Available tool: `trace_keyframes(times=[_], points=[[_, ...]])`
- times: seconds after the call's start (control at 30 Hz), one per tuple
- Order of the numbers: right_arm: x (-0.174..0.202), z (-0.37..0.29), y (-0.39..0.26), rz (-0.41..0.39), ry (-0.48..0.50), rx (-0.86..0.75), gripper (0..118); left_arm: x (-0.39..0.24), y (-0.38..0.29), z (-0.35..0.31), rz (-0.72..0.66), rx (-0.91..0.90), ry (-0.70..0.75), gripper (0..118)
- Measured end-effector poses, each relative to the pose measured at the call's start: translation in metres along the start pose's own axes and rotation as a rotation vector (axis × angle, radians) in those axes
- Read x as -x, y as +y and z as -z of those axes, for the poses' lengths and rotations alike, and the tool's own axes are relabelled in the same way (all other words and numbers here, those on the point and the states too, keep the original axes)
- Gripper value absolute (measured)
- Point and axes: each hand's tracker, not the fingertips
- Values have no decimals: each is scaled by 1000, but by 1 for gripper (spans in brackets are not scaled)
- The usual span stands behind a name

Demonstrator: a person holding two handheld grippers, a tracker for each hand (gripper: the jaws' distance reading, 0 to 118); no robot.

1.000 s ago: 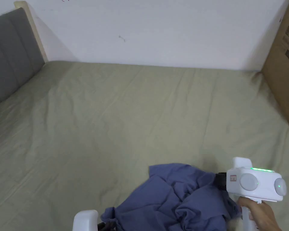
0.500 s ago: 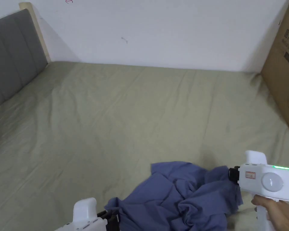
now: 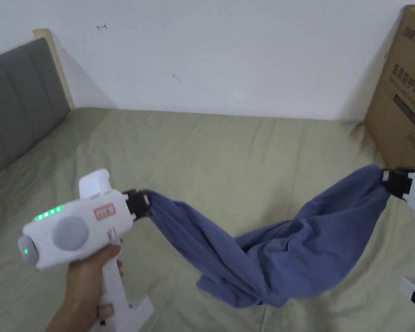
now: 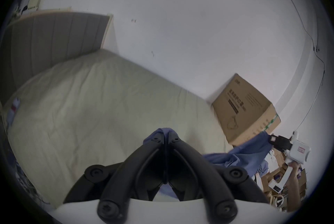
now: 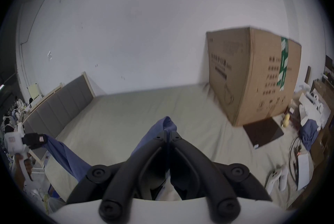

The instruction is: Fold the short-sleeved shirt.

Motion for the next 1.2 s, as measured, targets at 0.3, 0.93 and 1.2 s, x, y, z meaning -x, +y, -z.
trace_keyframes(times=[0.3,0.93,1.2], points=[[7,-2,108,28,-42,-202,0,-48,162,18,60,-140,62,3],[-1,70,86,82,-35,-213,0,-15,175,112,91,-124,170,3],[-3,71,-29,125,-30,-49,0,63,54,99,87,66,212,3]])
